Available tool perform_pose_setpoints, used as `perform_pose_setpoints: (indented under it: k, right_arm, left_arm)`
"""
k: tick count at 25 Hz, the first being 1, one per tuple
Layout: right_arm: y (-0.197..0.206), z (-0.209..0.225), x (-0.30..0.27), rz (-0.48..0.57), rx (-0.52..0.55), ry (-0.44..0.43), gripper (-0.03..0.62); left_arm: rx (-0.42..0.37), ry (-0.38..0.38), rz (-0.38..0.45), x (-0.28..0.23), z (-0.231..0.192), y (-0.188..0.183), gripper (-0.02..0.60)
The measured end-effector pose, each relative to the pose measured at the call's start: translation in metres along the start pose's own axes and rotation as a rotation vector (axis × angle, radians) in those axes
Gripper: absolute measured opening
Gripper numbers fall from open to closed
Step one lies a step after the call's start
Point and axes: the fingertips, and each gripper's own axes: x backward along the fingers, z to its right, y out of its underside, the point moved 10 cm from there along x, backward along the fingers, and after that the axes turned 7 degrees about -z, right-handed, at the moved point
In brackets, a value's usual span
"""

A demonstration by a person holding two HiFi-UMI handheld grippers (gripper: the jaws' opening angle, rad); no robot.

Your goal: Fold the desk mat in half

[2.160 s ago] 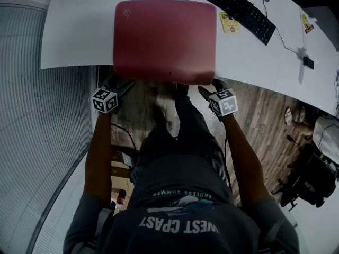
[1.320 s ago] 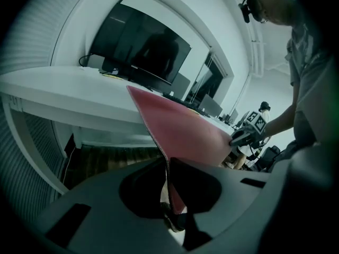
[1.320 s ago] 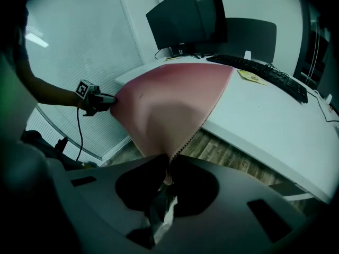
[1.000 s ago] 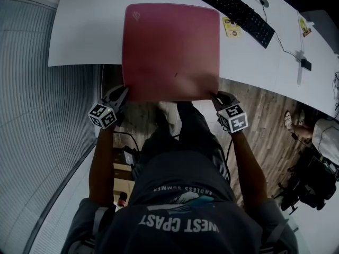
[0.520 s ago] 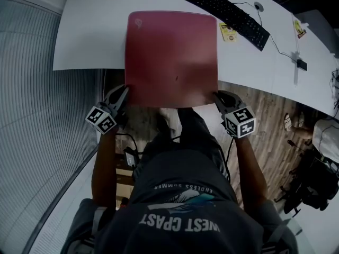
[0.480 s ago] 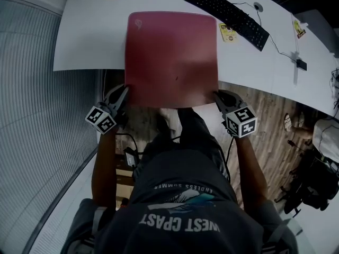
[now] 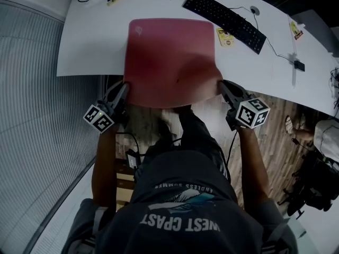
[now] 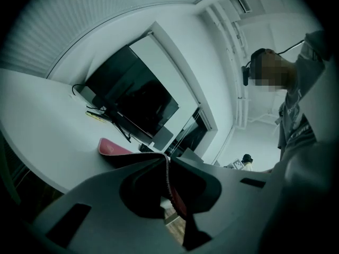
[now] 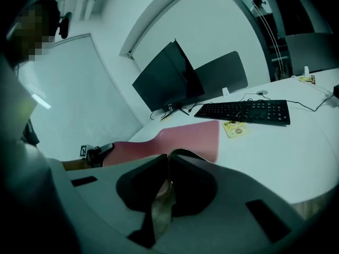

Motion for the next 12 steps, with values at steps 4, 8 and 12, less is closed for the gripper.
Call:
perform_pose_setpoints:
  k: [4,8,12]
  right_arm:
    - [-0.016,0.006,-0.005,0.042,-0.048,-0.026,0.044]
    - [-0.032,0.017,-0.009,0.09,-0.115,-0.045,0.044]
    - [-0.052,0.033,-0.021,0.134,-0.175,-0.057,0.044]
  left_arm:
    - [0.034,0.01,0.041,-0.009,-0.002,-0.01,0.041]
    - [0.072,0.019,0.093,-0.02,-0.007,-0.022,0.043]
    - [0.115,0.025,0.137,-0.04,-0.021,-0.035,0.044]
